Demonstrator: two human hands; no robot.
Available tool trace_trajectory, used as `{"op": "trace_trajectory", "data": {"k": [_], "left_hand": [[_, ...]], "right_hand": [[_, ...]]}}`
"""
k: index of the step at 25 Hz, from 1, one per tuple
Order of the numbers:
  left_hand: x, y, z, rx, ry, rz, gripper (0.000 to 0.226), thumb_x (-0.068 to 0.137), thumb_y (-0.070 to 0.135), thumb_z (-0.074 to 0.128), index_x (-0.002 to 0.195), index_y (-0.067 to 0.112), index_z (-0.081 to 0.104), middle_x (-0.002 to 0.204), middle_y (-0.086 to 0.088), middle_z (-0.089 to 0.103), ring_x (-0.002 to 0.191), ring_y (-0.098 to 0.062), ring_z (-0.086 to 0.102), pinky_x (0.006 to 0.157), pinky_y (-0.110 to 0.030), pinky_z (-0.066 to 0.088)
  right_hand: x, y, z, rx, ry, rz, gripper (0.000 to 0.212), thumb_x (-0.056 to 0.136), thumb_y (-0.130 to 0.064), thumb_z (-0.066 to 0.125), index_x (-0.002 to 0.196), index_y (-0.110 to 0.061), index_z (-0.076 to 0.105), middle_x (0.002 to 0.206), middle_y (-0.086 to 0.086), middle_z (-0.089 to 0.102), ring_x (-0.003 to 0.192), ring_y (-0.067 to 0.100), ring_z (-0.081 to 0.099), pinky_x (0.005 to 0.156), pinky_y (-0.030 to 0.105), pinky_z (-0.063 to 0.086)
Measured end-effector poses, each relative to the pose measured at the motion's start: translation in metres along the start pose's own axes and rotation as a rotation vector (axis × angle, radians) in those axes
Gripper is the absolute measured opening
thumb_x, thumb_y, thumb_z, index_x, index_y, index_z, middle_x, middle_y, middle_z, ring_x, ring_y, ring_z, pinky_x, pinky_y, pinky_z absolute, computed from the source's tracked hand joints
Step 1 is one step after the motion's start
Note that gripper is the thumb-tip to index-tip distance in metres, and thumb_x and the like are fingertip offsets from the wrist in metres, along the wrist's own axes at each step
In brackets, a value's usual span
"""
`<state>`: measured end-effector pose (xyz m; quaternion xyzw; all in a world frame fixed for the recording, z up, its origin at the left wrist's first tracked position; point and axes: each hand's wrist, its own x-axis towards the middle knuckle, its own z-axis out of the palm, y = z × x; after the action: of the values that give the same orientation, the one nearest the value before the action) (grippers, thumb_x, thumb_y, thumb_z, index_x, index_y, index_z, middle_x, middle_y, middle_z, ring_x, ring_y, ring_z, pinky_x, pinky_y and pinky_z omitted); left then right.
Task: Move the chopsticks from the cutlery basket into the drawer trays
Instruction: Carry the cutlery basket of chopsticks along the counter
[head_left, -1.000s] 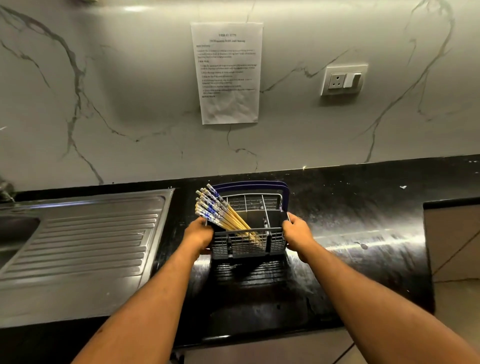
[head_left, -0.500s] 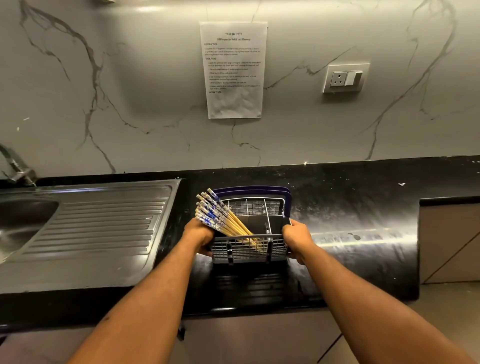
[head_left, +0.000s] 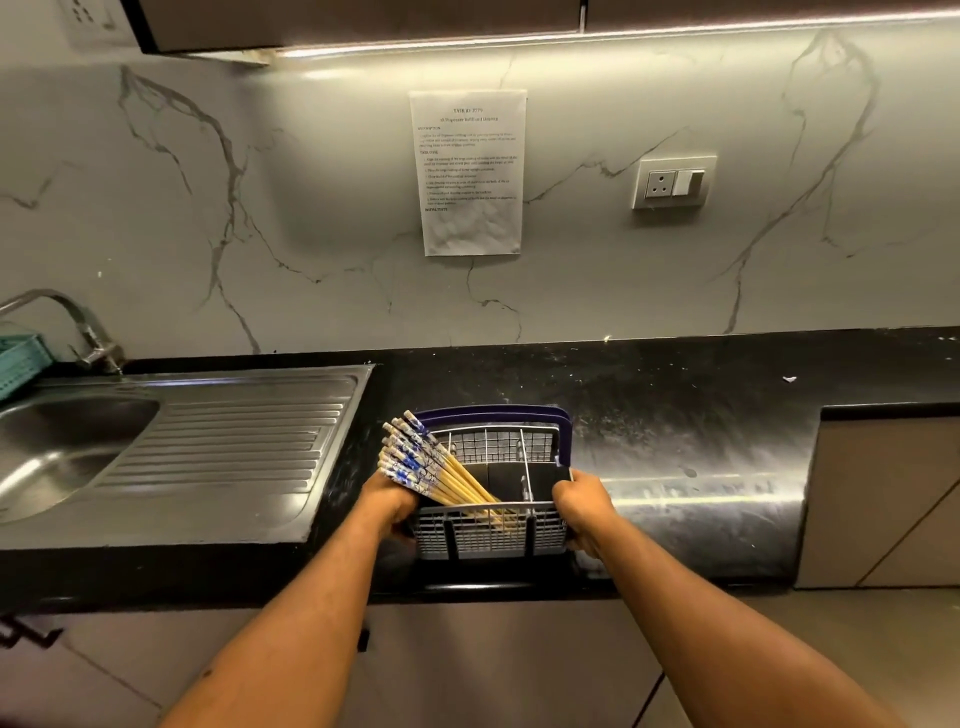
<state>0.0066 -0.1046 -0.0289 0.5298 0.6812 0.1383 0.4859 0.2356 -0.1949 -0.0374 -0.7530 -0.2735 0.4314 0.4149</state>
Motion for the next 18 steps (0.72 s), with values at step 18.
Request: {"op": "trace_trajectory", "data": {"k": [18], "left_hand": [[-0.171,-0.088,-0.007,-0.055,-0.321,0.14,0.018,0.097,0.018,0.056,0.111,0.009,0.065,0.1,-0.015,0.072,0.082,-0.026,0.073,0.062,-0.03,0.063]], "right_hand": [[-0.118,0.088,-0.024,-0.194,-0.099,-0.122,0.053,0.083,0.0,0.042,0.126,-0.025,0.059,0.096,0.01,0.071,0.087,0.036,0.069,0.072,0.052,0.059]]}}
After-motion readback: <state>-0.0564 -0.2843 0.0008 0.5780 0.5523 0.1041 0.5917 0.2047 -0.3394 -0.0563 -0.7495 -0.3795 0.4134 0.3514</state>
